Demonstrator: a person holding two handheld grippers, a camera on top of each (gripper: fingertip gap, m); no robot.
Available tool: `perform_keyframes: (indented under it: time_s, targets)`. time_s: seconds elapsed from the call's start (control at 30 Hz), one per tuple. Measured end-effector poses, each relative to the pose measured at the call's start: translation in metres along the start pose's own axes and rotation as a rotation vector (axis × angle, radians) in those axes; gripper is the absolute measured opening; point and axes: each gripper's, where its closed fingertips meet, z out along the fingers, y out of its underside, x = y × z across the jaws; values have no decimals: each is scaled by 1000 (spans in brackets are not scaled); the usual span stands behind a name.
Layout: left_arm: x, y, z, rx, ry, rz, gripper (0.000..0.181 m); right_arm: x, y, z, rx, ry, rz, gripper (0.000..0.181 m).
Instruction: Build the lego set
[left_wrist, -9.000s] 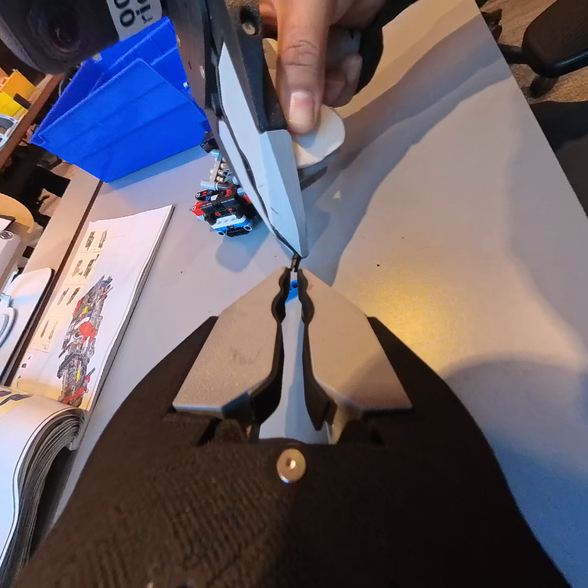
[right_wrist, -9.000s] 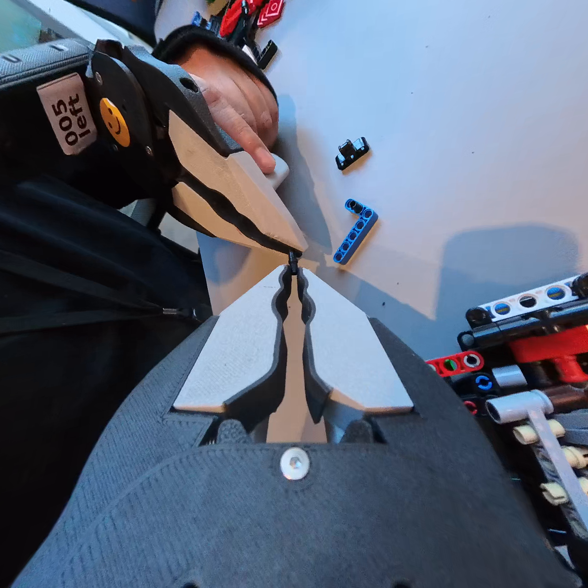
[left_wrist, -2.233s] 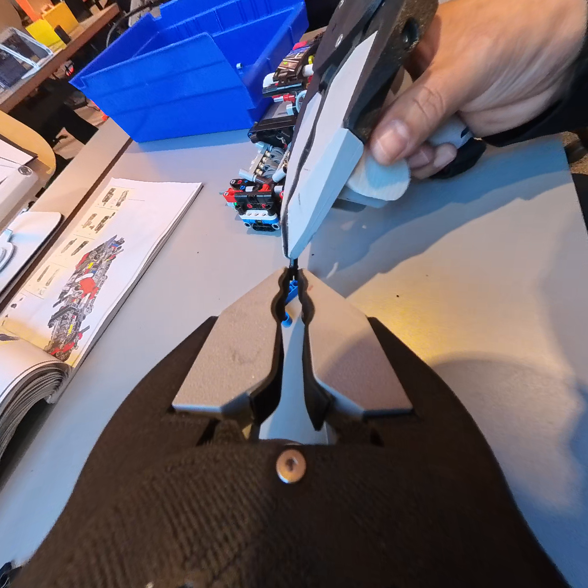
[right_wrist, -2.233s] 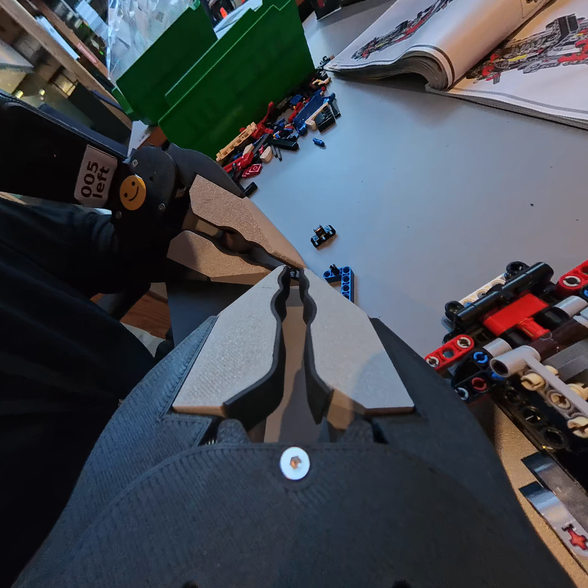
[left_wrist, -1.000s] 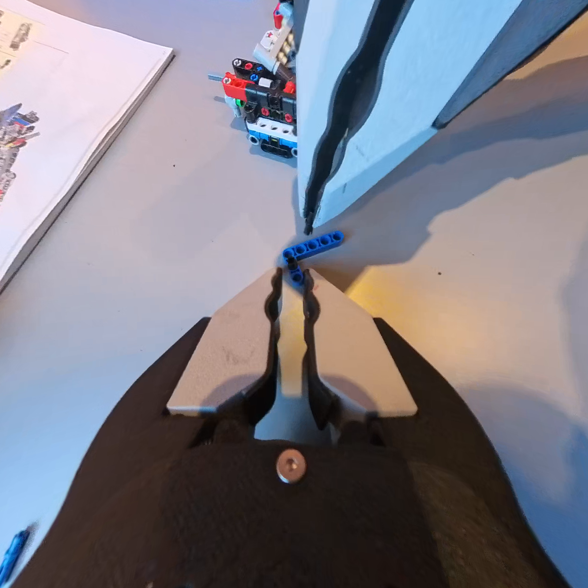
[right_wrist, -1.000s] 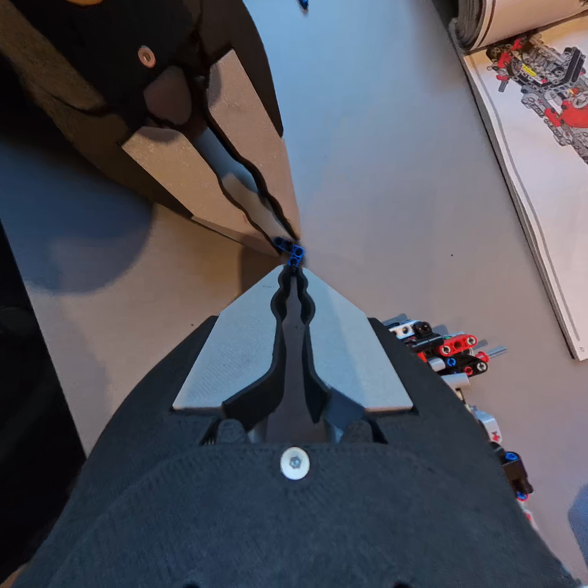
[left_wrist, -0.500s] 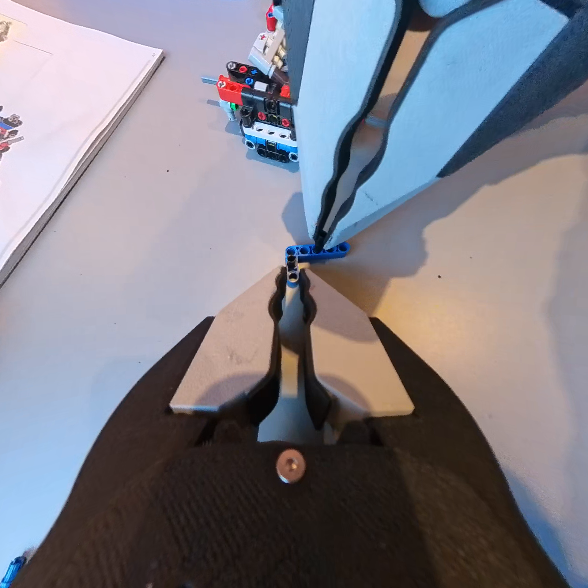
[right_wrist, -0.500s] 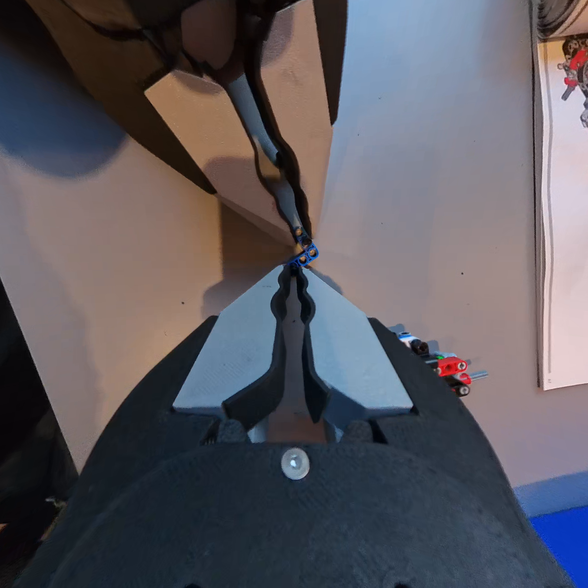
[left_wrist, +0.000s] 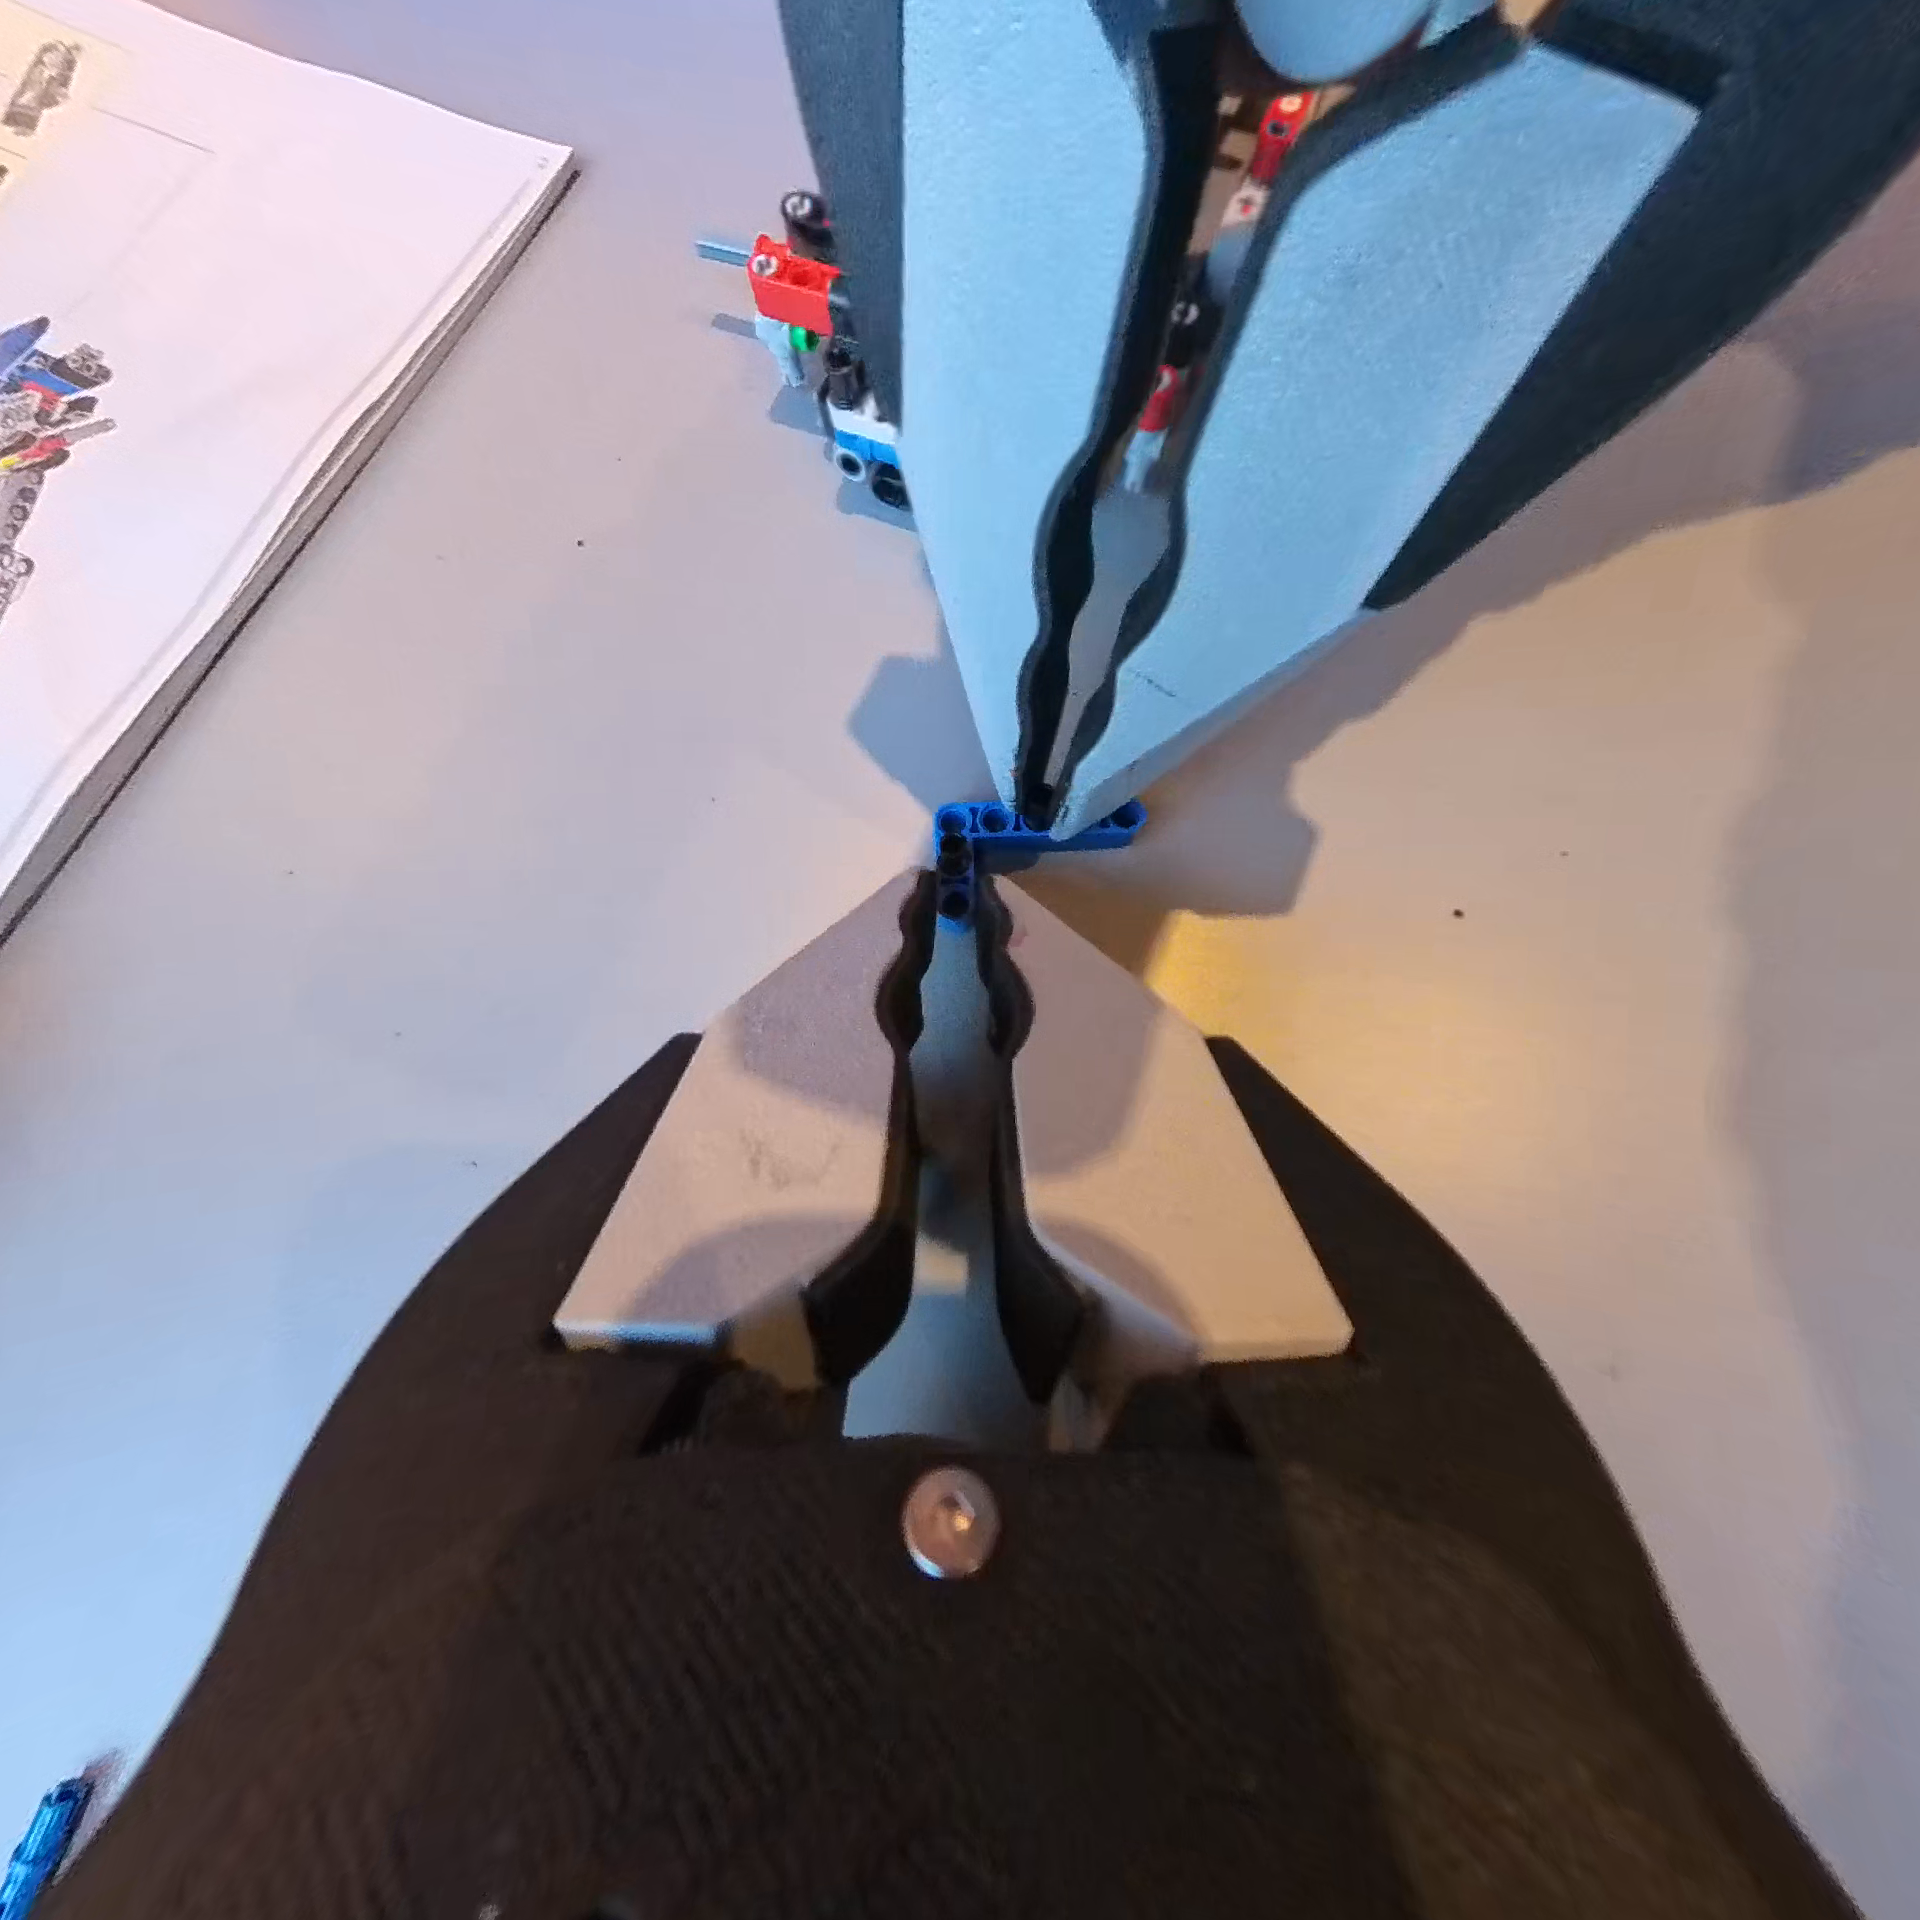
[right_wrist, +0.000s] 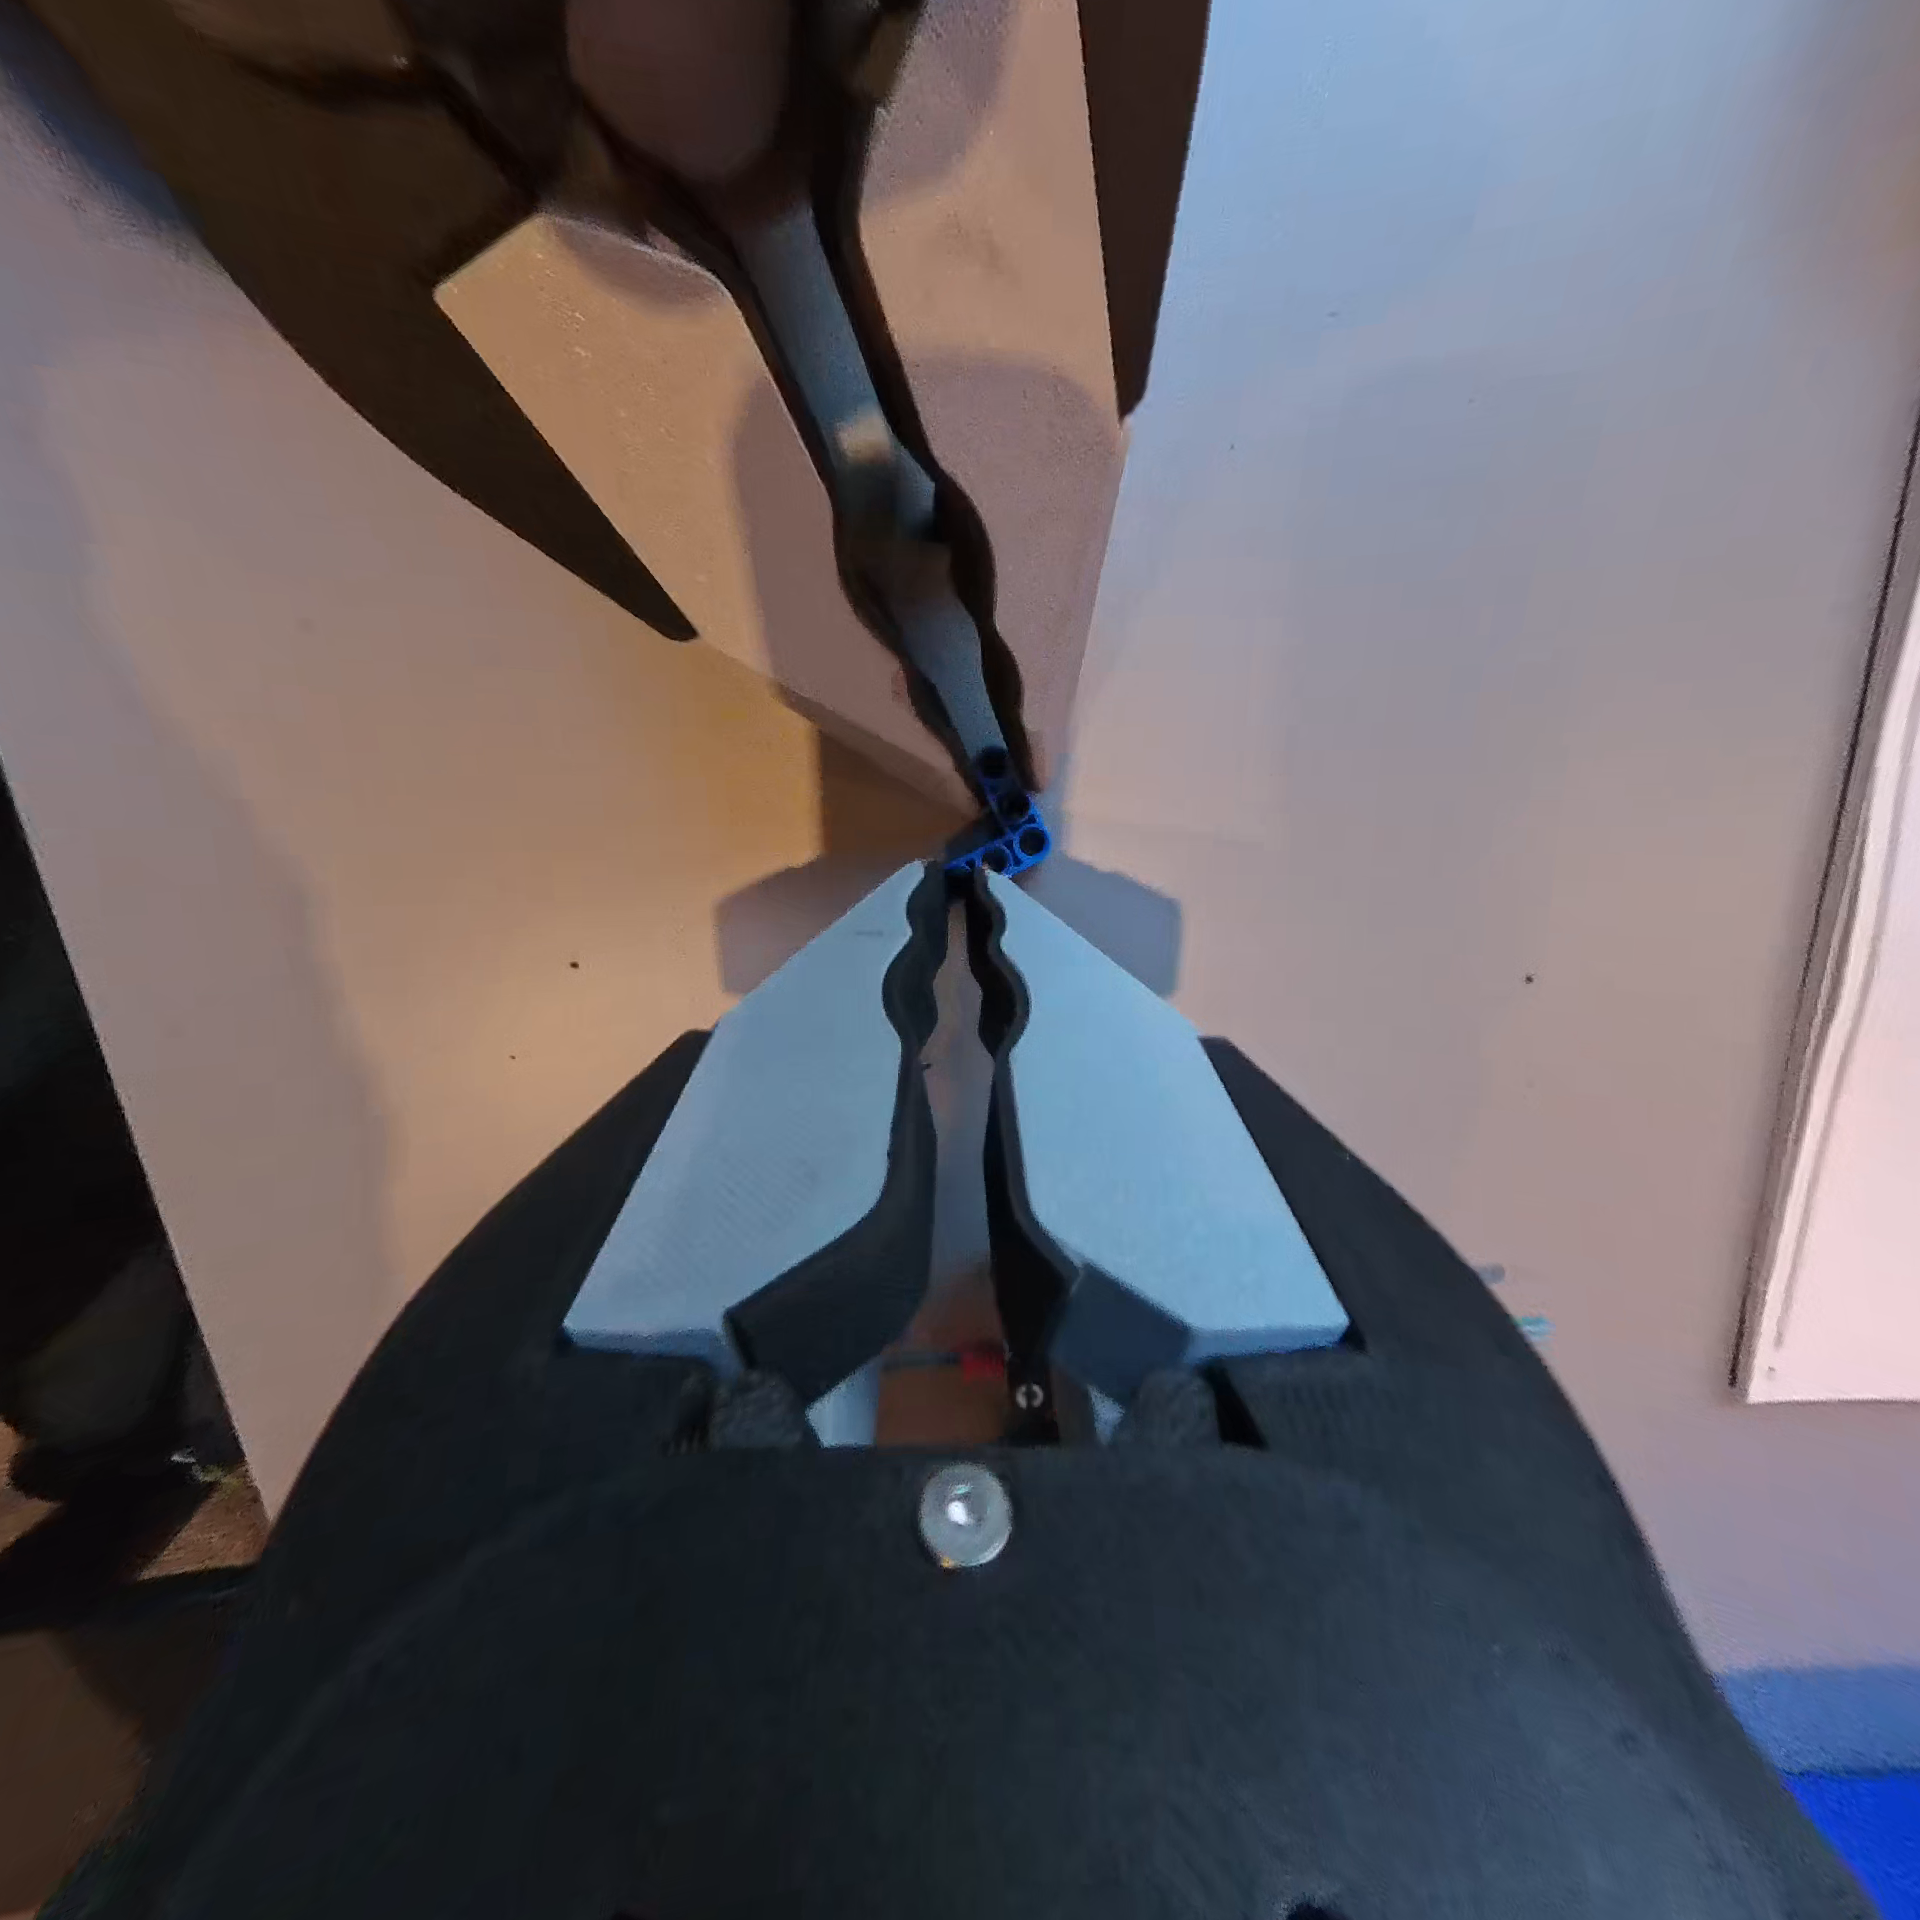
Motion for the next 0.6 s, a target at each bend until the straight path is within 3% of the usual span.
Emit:
perform_keyframes:
  time_s: [0.2, 0.37, 0.6]
  targets:
    - [0, -1, 0, 2, -14, 18, 5, 0, -2, -1, 122, 88, 62, 1]
    - [0, -1, 0, 2, -21, 25, 5, 2, -20, -27, 354, 94, 158, 3]
    - [0, 0, 0, 1, -24, 22, 5, 4, -5, -7, 247, 136, 125, 0]
